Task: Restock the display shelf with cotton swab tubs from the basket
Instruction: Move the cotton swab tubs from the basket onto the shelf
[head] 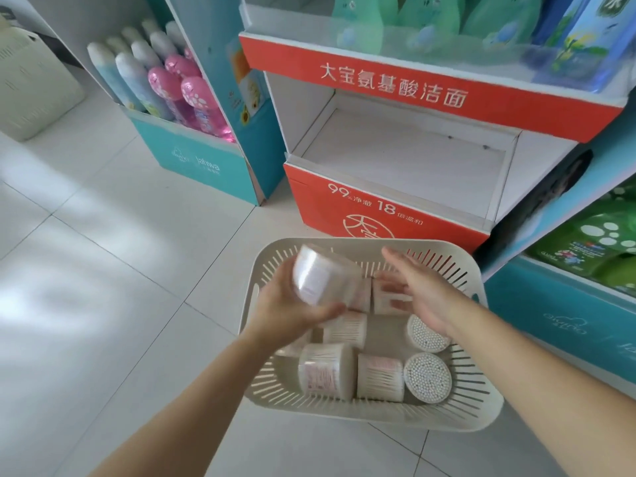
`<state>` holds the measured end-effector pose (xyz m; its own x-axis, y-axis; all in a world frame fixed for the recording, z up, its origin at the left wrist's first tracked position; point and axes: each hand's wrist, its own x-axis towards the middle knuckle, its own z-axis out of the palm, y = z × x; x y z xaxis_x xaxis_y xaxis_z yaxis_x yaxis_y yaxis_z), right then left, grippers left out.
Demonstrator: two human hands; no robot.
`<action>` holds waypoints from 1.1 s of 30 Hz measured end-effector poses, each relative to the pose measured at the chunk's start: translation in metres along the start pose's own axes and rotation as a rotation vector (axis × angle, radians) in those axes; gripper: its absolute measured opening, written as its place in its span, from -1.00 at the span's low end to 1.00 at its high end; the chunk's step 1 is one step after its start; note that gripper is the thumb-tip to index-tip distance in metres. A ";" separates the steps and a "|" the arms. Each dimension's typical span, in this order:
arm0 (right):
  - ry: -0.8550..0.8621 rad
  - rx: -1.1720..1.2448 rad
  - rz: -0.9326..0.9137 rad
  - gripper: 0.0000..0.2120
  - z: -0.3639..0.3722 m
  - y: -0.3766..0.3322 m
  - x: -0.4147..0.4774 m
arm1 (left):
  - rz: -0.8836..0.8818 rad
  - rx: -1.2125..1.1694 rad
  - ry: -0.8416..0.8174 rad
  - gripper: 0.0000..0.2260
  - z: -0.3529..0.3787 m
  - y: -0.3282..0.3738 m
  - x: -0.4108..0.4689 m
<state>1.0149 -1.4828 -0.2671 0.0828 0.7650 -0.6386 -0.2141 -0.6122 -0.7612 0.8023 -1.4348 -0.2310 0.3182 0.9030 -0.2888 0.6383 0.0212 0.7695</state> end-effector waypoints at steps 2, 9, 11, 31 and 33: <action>0.132 -0.176 0.022 -0.53 0.005 0.017 0.011 | -0.053 -0.197 0.044 -0.56 -0.014 0.000 0.001; -0.097 -0.611 0.095 -0.28 0.045 0.059 0.006 | -0.052 -0.383 0.032 -0.56 -0.040 -0.007 -0.008; -0.160 -0.820 0.098 -0.16 0.056 0.074 0.007 | -0.045 -0.351 0.028 -0.48 -0.042 -0.011 -0.012; -0.104 -1.442 -0.198 -0.12 0.070 0.124 0.024 | -0.043 -0.224 -0.002 -0.42 -0.034 -0.006 -0.031; -0.095 -1.352 -0.154 -0.15 0.060 0.119 0.016 | -0.026 -0.230 -0.011 -0.45 -0.029 0.003 -0.028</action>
<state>0.9320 -1.5317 -0.3610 -0.0589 0.8197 -0.5698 0.9069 -0.1946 -0.3737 0.7754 -1.4473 -0.2043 0.3125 0.8960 -0.3154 0.4700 0.1427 0.8711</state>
